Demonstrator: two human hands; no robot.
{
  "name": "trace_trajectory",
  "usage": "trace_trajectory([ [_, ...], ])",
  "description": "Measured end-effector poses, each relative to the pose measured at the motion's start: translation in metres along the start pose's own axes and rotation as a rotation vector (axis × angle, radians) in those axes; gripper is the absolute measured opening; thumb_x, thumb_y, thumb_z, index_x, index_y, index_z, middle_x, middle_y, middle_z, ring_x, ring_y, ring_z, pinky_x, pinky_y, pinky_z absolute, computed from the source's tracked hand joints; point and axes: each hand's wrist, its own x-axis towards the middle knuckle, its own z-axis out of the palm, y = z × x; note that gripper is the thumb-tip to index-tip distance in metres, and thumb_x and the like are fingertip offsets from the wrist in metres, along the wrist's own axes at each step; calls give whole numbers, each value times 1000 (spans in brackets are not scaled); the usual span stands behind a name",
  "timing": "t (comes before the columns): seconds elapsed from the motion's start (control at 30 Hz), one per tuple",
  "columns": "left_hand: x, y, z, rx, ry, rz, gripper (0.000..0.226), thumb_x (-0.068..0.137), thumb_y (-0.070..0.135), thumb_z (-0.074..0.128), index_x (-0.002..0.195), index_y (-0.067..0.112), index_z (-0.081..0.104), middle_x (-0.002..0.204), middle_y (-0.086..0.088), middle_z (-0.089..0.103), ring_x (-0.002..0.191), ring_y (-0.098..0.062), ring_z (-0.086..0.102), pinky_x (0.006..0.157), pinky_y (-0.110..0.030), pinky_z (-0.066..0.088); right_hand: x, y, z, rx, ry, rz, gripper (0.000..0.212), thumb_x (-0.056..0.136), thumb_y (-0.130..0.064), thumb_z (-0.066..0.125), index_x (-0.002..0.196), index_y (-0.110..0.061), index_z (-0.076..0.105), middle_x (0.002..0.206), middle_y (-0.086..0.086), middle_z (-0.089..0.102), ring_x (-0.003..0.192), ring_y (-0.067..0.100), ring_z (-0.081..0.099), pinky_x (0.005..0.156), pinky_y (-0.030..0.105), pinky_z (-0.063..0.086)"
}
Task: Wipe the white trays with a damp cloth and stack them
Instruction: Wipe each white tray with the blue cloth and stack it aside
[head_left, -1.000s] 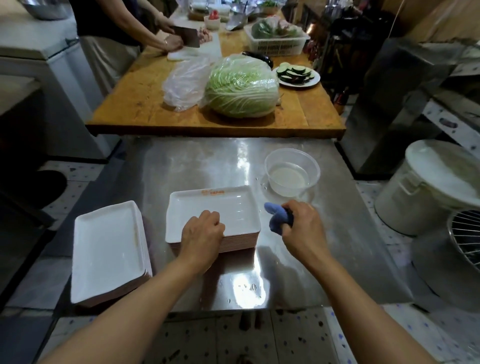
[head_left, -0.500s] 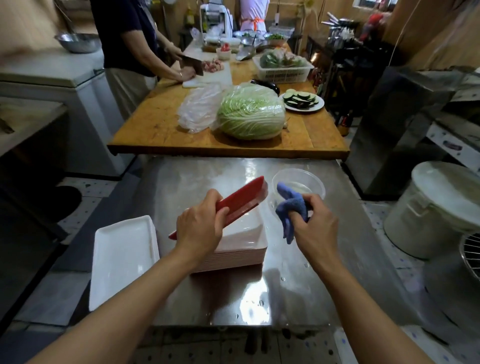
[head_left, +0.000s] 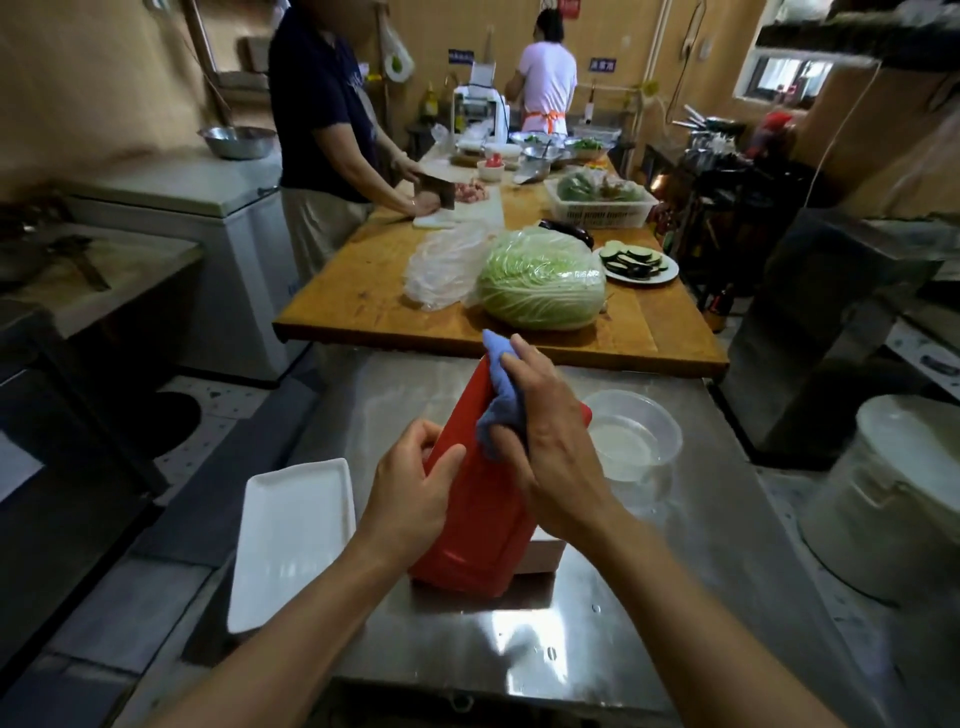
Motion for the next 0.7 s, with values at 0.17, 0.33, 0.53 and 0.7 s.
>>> trace_trajectory([
  [0.17,-6,3,-2,-196,3,-66,6,92,20,56,86,18,56,79,-6,69,69,-17,65,61,-30,51,12,-8,5,-249,14,-89,55,94,-34,34,144,-11,35,141,17,39,129,30,37,107,48,30],
  [0.33,-7,10,-9,-345,51,-99,8,94,15,54,86,13,55,64,-1,67,56,-11,62,52,-27,50,9,12,-9,-227,61,-26,50,92,-26,40,141,-11,40,137,10,43,123,26,42,103,47,33],
  [0.53,-10,18,-2,-401,75,-96,7,94,16,53,87,14,55,64,2,69,57,-8,65,51,-24,51,0,16,-9,26,160,204,57,91,-26,36,145,-11,29,138,9,33,125,17,37,105,31,32],
  [0.7,3,31,4,-498,163,-121,9,94,12,52,86,14,54,66,0,68,58,-12,66,57,-32,55,-23,4,13,151,174,409,65,98,-26,44,150,-20,7,123,-5,27,100,-13,34,82,-5,24],
])
